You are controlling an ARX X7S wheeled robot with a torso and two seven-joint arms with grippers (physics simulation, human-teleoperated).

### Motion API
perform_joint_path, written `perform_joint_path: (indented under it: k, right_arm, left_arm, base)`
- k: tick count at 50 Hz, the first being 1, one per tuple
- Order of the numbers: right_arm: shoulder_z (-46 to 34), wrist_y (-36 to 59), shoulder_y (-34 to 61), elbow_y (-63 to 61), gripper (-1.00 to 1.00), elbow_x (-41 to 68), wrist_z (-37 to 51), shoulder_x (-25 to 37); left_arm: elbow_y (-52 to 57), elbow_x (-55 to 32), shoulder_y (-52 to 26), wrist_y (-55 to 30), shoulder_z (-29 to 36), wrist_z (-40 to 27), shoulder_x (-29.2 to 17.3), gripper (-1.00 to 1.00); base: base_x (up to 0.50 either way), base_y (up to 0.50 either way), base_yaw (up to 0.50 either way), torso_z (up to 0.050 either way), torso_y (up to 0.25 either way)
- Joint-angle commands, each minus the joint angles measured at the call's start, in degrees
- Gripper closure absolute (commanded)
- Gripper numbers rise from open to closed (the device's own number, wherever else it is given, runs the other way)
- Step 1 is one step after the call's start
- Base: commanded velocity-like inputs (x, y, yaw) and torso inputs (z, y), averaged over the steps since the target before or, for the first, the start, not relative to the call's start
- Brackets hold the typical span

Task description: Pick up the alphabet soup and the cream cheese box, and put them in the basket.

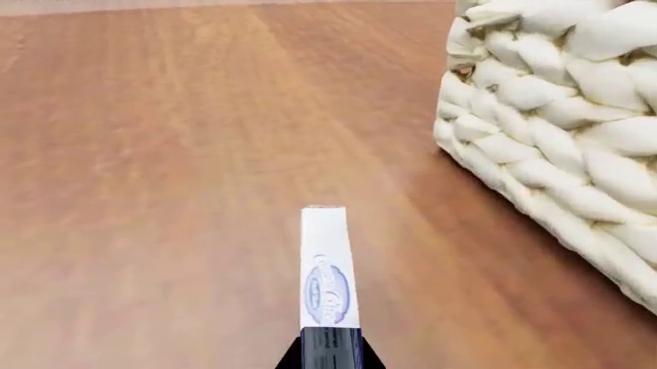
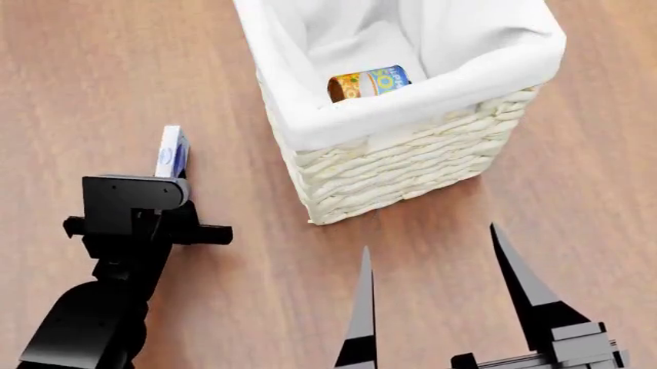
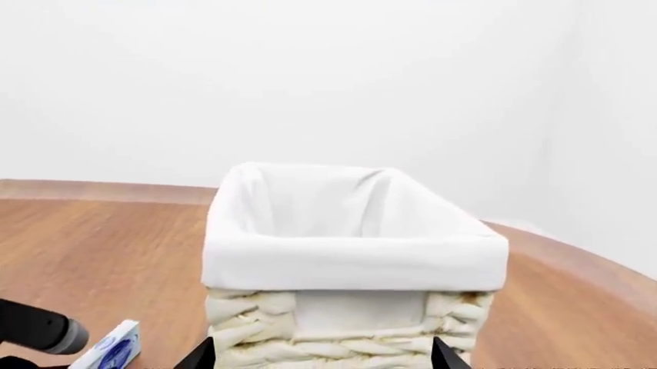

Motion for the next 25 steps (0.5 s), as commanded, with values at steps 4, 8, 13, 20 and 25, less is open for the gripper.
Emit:
perform_joint_path:
  k: [4, 8, 13, 20, 25]
  right_arm:
    - [0.22, -0.31, -0.88, 0.51, -1.0, -0.25, -0.15, -0.49]
    - [0.2, -0.09, -1.08, 0.24, -1.0, -0.46, -0.15, -0.51]
    - [0.5, 0.65, -0.35, -0.98, -1.0, 0.39, -0.48, -0.14]
    - [0.62, -0.1, -1.3, -0.25, -1.0, -0.6, -0.25, -0.63]
    - [0.75, 0.09, -1.33, -0.6, -1.0, -0.82, -0.31, -0.63]
  left_arm:
    - [-3.27, 0.31, -1.09, 2.02, -1.25, 1.52, 0.59, 1.0]
    - [-3.14, 0.69, -2.14, 2.54, -2.13, 2.31, 0.16, 1.0]
    - [17.18, -0.4, 1.79, -7.31, -1.31, -0.25, -4.25, 1.0]
    - [45.78, -4.56, 4.21, -21.75, -2.08, -3.53, -10.94, 1.0]
    - [52.57, -5.75, 1.43, -25.58, -2.4, -4.16, -12.65, 1.0]
  base:
    - [0.0, 0.0, 0.0, 0.0, 0.0]
    - [0.0, 0.0, 0.0, 0.0, 0.0]
    - [0.0, 0.0, 0.0, 0.0, 0.0]
    - [0.0, 0.0, 0.0, 0.0, 0.001]
    - [0.0, 0.0, 0.0, 0.0, 0.0]
